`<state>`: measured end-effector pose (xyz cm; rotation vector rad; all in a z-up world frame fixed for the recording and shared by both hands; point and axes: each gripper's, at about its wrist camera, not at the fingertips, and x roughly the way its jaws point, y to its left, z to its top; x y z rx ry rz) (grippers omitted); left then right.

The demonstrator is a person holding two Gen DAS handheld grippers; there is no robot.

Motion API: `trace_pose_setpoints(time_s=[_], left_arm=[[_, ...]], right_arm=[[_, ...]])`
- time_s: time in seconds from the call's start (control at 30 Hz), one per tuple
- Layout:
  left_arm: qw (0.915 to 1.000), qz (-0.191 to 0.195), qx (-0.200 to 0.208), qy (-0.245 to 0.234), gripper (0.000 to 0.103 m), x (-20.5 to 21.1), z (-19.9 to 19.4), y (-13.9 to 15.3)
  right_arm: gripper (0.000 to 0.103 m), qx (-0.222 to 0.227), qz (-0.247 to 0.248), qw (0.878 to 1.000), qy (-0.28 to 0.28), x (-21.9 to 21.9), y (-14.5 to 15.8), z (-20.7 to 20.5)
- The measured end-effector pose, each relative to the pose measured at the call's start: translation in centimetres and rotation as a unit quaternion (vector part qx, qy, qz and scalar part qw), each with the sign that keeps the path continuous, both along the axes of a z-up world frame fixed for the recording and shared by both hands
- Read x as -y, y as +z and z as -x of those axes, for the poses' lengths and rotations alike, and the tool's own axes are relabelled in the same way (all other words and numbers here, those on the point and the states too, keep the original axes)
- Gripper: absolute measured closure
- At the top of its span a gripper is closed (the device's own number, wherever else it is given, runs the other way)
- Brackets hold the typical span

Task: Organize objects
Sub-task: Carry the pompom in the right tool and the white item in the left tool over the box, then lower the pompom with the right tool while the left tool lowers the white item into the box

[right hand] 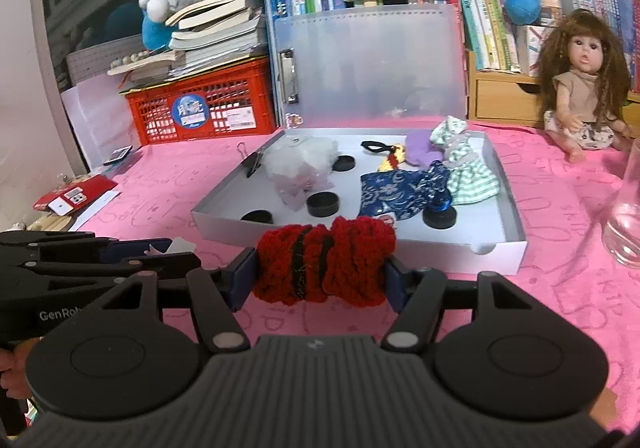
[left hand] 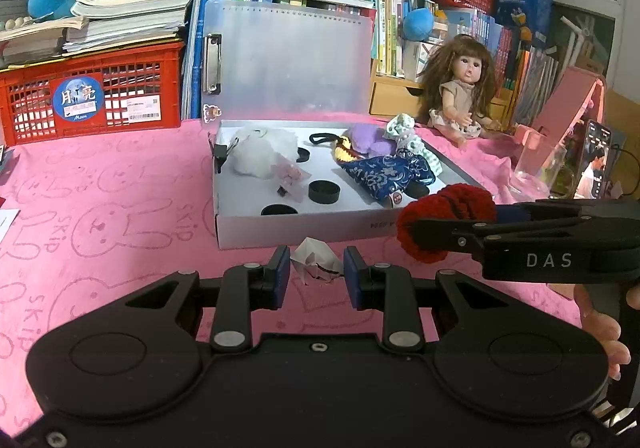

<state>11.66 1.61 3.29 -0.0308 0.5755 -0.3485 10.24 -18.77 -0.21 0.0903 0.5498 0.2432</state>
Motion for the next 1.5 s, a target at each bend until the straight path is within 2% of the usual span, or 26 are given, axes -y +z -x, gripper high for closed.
trace_pose_setpoints(time_s=[0.5,0.87,1.07,1.5], left_arm=[[0.9999,0.011,0.007,0.003,0.076,0.6,-1.9,1.0],[0.9996,0.026,0.004,0.013,0.076,1.0,-4.7,1.5],[0.9992,0.032,-0.007,0.025,0.076,1.3,-7.1,0.9],[0.9983,0.021,-0.026,0.047,0.076,1.6,-11.4,-1.3]], right_arm=[[0.037,0.013,0.001,0.999,-0.031,2.1,1.1,-0.5],[0.037,0.014,-0.002,0.999,-0.051,3.4,1.6,-2.0],[0.037,-0.007,-0.01,0.998,-0.066,4.2,1.0,-3.9],[0.037,-0.042,-0.028,0.996,-0.074,4.8,-0.6,-7.4]])
